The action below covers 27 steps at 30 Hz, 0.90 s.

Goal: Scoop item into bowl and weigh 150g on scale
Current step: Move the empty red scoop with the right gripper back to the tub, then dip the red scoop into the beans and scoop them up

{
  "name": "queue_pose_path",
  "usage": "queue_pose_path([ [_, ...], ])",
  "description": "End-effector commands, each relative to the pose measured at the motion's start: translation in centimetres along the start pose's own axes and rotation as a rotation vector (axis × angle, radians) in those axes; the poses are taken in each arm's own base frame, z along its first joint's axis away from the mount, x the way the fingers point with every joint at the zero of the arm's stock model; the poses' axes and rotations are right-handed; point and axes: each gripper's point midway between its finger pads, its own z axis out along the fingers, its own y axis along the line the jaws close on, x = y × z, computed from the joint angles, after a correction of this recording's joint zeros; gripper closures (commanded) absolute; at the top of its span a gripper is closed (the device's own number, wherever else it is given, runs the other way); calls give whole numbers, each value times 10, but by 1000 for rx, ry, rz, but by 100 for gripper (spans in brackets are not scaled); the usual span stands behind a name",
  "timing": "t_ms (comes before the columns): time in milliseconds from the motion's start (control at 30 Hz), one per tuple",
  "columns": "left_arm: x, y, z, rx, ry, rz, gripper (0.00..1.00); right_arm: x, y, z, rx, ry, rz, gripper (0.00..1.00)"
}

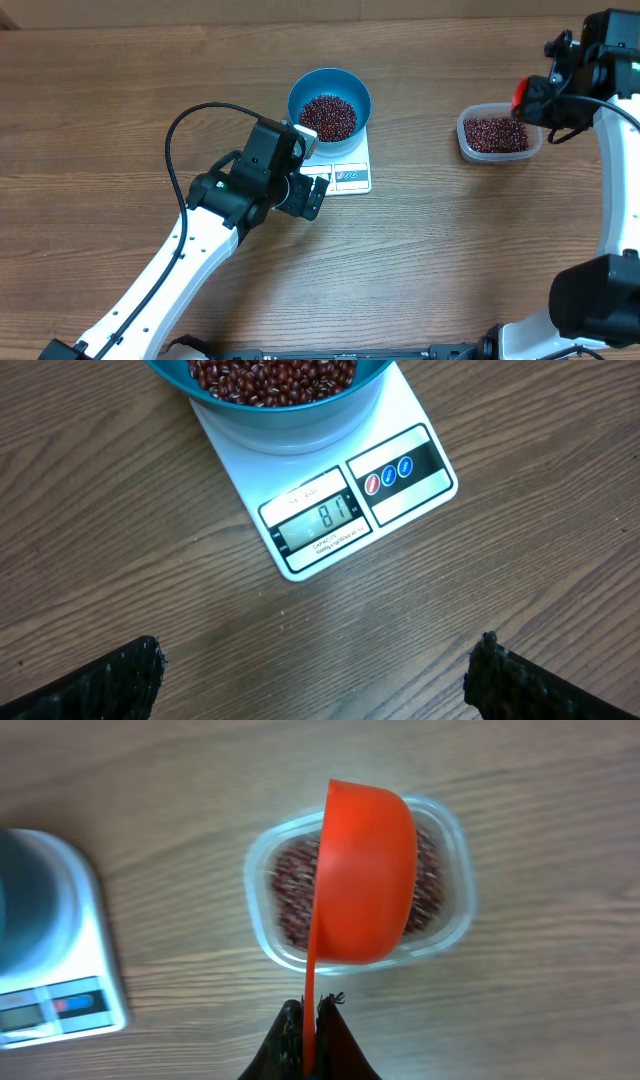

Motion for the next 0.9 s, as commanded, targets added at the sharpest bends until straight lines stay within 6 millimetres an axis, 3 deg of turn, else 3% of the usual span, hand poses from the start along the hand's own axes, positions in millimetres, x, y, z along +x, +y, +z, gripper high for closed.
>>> queue_pose_path([
  [0,1,-2,1,0,4,29,0,14,-23,27,121,87,-6,96],
  [167,1,-2,1,0,4,29,0,23,-35,50,174,153,-7,96],
  [500,1,-2,1,0,4,29,1,28,-41,71,248,199,-38,96],
  [867,1,-2,1,0,4,29,0,43,-47,111,303,309,-70,96],
])
